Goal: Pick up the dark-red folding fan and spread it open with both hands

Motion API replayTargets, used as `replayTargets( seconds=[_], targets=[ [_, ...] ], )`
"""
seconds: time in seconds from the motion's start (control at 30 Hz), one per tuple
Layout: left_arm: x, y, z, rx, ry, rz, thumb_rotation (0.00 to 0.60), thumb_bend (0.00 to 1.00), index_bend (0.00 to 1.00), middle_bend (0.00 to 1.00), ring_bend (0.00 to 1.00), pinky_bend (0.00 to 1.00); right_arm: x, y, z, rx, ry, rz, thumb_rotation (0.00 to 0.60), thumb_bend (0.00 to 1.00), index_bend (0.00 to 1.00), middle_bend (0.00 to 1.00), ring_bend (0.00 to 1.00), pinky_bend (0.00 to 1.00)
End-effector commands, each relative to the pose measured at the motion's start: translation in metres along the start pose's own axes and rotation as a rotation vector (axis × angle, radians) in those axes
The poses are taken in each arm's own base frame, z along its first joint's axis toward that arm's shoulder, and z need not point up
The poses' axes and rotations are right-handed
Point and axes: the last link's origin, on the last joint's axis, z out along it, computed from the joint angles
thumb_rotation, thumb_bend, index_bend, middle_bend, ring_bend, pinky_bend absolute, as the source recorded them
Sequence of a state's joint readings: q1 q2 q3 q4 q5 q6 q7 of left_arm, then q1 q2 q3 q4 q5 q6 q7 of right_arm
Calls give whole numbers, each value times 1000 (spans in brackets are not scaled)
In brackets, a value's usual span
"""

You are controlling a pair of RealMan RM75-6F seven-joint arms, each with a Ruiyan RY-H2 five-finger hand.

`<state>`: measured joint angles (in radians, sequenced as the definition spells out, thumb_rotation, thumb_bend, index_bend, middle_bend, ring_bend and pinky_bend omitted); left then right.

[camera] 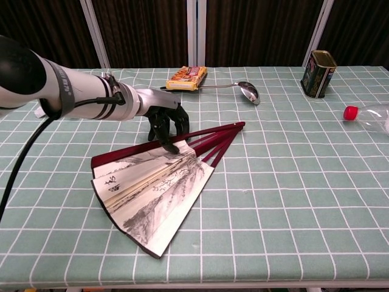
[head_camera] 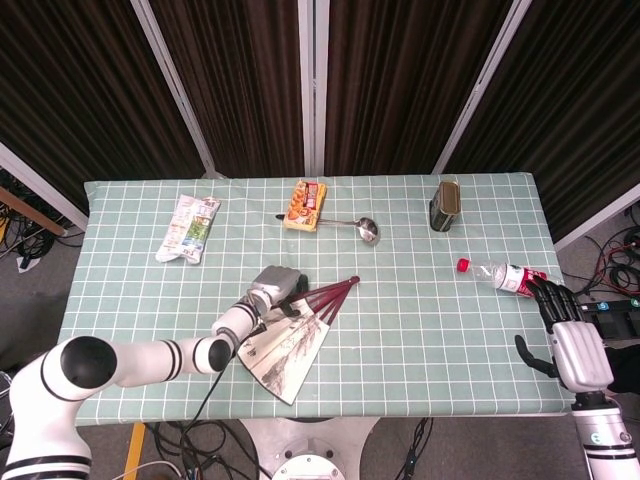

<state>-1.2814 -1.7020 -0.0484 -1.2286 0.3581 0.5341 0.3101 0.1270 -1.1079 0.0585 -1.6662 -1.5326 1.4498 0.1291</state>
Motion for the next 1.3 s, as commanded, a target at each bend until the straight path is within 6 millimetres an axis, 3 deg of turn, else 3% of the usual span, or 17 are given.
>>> replayTargets(
  seconds=[0.03, 0.3, 0.53, 0.73, 0.83, 1.07, 1.3],
  targets=[
    [-2, 0, 0, -1, 2, 1, 600, 284, 416, 452, 461, 592, 1, 1, 0, -3, 3, 0, 600, 317, 10, 36, 0, 0],
    [-8, 1, 1, -8, 5, 22, 600, 296, 440, 488, 492, 607, 2, 2, -3, -12, 11, 1, 600, 317, 9, 36, 0, 0],
    [-5, 4, -2, -24, 53, 45, 600, 310, 567, 607, 618, 742, 5, 2, -5, -12, 22, 2, 600, 317, 10, 36, 0, 0],
    [11, 2, -22, -57, 114, 21, 600, 321, 616, 667, 681, 816, 9, 3, -6, -9, 37, 2, 600, 317, 10, 36, 0, 0],
    [28, -2, -43, -84, 168, -7, 600, 320, 616, 679, 691, 827, 10, 1, -5, 5, 20, 4, 600, 317, 9, 37, 0, 0],
    [58, -13, -112, -182, 340, -71, 600, 320, 614, 688, 698, 832, 5, -17, 7, 87, -121, 72, 600, 317, 10, 37, 0, 0],
    [74, -22, -172, -288, 484, -180, 600, 315, 611, 687, 698, 832, -20, -56, 35, 199, -383, 261, 600, 316, 13, 48, 0, 0]
  ],
)
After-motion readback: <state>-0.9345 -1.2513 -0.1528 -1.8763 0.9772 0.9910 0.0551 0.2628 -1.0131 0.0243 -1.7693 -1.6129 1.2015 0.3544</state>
